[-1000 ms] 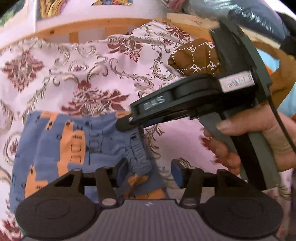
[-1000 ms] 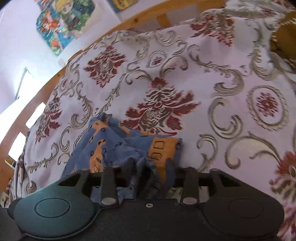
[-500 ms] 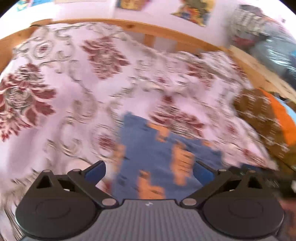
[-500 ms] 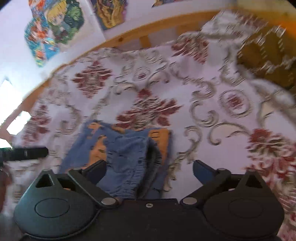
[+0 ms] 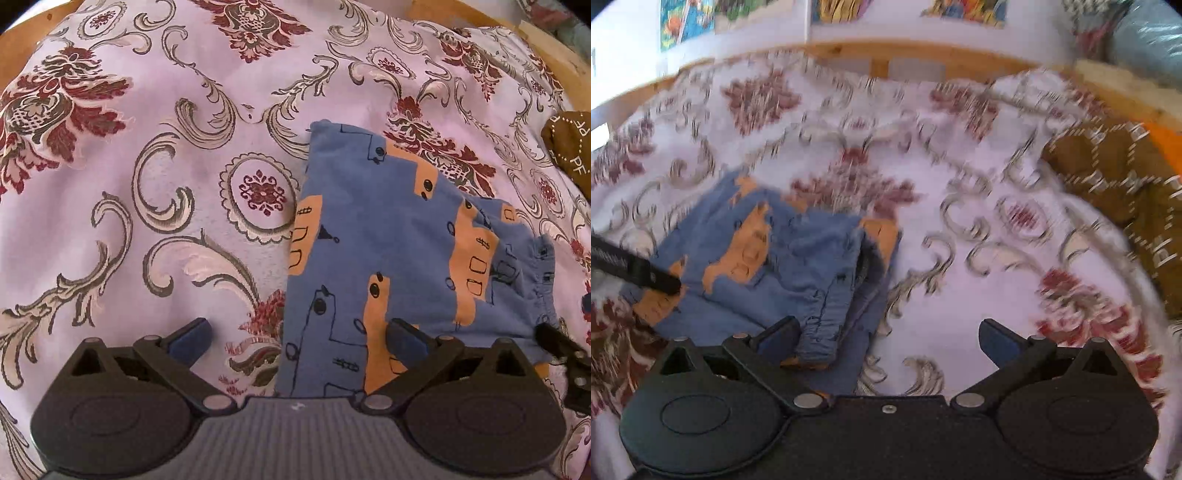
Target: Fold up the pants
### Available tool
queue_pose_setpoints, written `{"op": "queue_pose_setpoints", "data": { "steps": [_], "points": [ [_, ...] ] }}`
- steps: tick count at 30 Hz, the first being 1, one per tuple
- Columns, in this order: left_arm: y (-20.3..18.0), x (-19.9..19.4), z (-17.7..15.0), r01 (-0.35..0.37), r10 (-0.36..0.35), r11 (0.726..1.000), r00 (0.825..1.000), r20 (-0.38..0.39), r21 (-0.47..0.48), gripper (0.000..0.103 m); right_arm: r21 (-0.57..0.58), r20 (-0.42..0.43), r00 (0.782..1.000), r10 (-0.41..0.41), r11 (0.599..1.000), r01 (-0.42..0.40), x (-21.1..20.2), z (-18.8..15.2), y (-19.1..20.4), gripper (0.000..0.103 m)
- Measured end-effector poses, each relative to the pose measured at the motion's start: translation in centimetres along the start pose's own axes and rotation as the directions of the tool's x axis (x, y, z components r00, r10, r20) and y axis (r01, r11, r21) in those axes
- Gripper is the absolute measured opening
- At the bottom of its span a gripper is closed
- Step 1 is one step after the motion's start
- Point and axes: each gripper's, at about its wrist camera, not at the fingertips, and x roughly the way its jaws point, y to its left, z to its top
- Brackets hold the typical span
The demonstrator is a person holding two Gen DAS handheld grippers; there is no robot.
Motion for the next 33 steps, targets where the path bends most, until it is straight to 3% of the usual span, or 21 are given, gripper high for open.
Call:
{"op": "queue_pose_setpoints", "data": {
  "steps": [4,7,14,21,24,26,29,31,33],
  "points": [
    [-0.2,-0.4,-0.4,-0.015,0.015,1.0,1.0,0.003,0.001,0.103,0.002,0.089,0.994,-0.062,0.998,0.062,-0.1,1.8,-0.1,0.102],
    [-0.3,-0.5,-0.2,-0.022,0.022,1.0,1.0,0.013,0.001,0.103,0.0,0.091,0.995,-0.043,0.999,0.044,1.9,3.3,-0.1,0.102],
    [-0.1,-0.1,0.0,-0.019,0.019,1.0,1.0,0.009,-0.002,0.103,-0.014,-0.056,0.995,-0.087,0.996,0.086,7.5,2.8,-0.6,0.102],
    [0.1,-0.3,0.1,-0.014,0.014,1.0,1.0,0.014,-0.009,0.103,0.08,0.062,0.99,-0.125,0.99,0.12,3.1,2.5,-1.6,0.102],
    [0.2,-1.0,0.2,-0.03,0.03,1.0,0.999,0.032,-0.005,0.103,0.111,0.05,0.996,-0.068,0.992,0.062,1.3,1.6,-1.1,0.102],
    [0.3,-1.7,0.2,-0.046,0.047,0.999,0.997,0.065,-0.012,0.103,0.066,0.026,0.999,-0.034,0.997,0.033,0.6,0.4,-0.1,0.102],
    [0.7,-2.5,0.4,-0.046,0.049,0.998,0.994,0.1,-0.037,0.103,-0.043,-0.087,0.996,-0.032,0.999,0.028,1.5,-1.3,1.5,0.102],
    [0.9,-2.7,0.6,-0.037,0.042,0.998,0.994,0.103,-0.052,0.103,0.004,-0.125,0.992,-0.003,1.0,0.004,1.5,-1.7,1.1,0.102],
    [1.1,-2.6,0.7,-0.035,0.041,0.998,0.994,0.1,-0.059,0.103,0.05,-0.1,0.995,0.009,0.999,-0.005,0.7,-1.4,0.7,0.102]
  ]
}}
